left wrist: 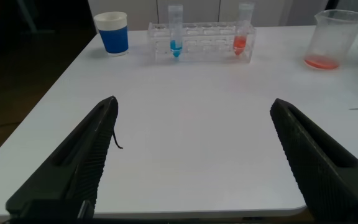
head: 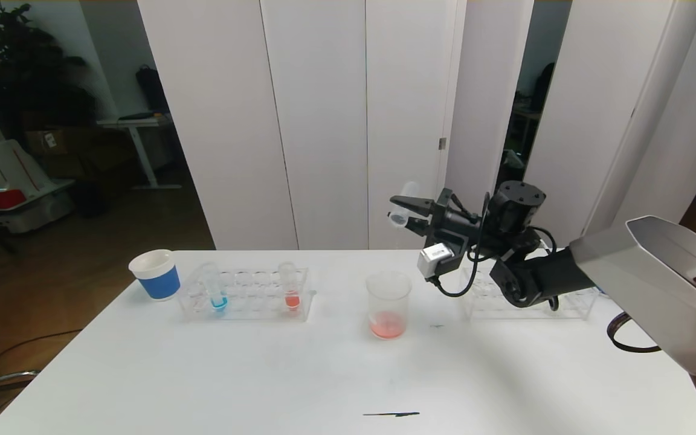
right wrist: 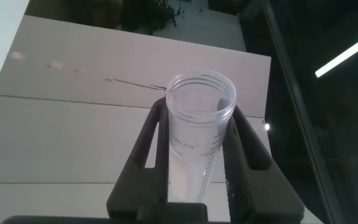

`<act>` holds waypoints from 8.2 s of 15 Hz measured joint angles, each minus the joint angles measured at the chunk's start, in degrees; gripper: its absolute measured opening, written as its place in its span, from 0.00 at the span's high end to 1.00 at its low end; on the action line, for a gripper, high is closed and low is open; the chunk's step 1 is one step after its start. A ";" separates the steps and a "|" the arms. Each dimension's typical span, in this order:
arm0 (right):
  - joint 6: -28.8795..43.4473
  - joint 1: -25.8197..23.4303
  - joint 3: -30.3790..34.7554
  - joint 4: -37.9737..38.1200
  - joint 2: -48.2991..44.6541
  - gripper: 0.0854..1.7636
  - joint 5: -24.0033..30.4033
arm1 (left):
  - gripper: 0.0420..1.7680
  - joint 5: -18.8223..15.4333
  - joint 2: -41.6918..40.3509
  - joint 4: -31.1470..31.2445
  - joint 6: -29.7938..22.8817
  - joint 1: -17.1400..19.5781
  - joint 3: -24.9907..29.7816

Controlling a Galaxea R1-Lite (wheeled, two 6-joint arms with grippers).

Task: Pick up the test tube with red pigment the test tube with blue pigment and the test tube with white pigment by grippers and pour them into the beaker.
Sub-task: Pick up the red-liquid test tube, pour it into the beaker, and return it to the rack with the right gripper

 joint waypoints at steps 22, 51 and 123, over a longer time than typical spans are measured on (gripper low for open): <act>47.36 2.76 5.73 0.96 -8.85 0.71 -45.68 | 0.01 0.02 0.00 0.00 0.00 0.00 0.00; 88.99 -29.17 15.76 15.30 -27.01 0.71 -59.47 | 0.01 0.02 0.02 -0.02 0.00 0.00 0.00; 87.38 -20.25 64.77 64.61 -132.95 0.01 -45.01 | 0.01 0.00 0.02 0.00 0.00 0.00 0.00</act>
